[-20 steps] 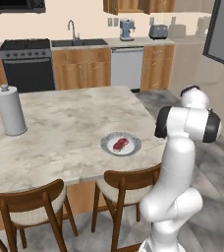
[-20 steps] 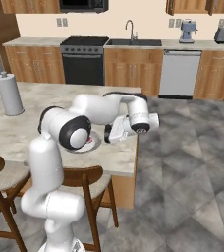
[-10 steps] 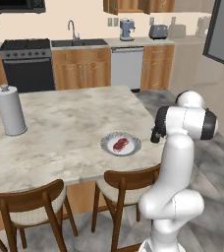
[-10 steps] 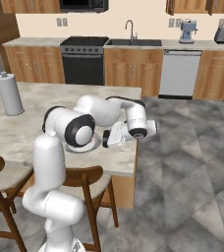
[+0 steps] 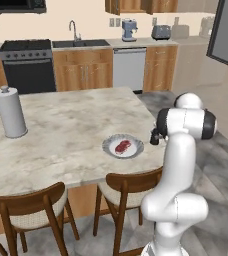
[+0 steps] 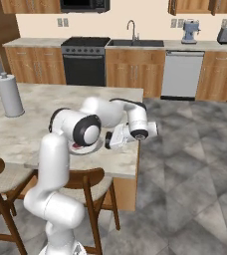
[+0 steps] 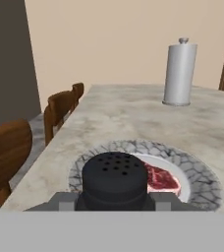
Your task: Retrieve the shaker from the cabinet and place it next the steak on a plate on the dining table.
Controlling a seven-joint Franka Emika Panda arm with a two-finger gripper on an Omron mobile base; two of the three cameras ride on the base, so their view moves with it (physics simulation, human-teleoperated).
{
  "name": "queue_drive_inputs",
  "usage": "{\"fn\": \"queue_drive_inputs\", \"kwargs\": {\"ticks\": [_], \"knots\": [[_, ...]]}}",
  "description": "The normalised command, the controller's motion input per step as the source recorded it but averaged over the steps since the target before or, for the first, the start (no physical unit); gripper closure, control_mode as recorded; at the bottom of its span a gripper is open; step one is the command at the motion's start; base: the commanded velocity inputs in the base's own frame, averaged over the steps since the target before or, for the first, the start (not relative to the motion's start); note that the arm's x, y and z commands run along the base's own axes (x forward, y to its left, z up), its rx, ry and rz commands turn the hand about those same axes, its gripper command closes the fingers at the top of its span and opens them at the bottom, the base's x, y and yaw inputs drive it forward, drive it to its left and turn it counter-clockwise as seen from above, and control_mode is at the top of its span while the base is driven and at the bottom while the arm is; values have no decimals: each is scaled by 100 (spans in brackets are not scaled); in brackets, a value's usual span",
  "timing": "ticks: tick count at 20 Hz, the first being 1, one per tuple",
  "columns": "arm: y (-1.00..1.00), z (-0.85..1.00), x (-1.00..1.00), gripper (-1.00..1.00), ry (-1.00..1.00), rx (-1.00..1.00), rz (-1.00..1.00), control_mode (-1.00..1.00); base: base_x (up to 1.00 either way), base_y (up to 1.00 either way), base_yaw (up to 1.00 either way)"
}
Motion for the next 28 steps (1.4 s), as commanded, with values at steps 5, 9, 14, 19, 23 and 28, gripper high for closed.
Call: {"fn": "queue_drive_inputs", "kwargs": {"ticks": [5, 9, 14, 19, 23, 28], "knots": [[0, -22, 23, 100, 1, 0, 0, -100, 0, 0, 0], [0, -24, 20, 100, 1, 1, 0, -100, 0, 0, 0], [0, -25, 20, 100, 2, 1, 0, -100, 0, 0, 0], [0, -27, 21, 100, 2, 0, 0, -100, 0, 0, 0], [0, -21, 21, 100, 0, 0, 0, -100, 0, 0, 0], [0, -19, 27, 100, 2, 0, 0, -100, 0, 0, 0]]}}
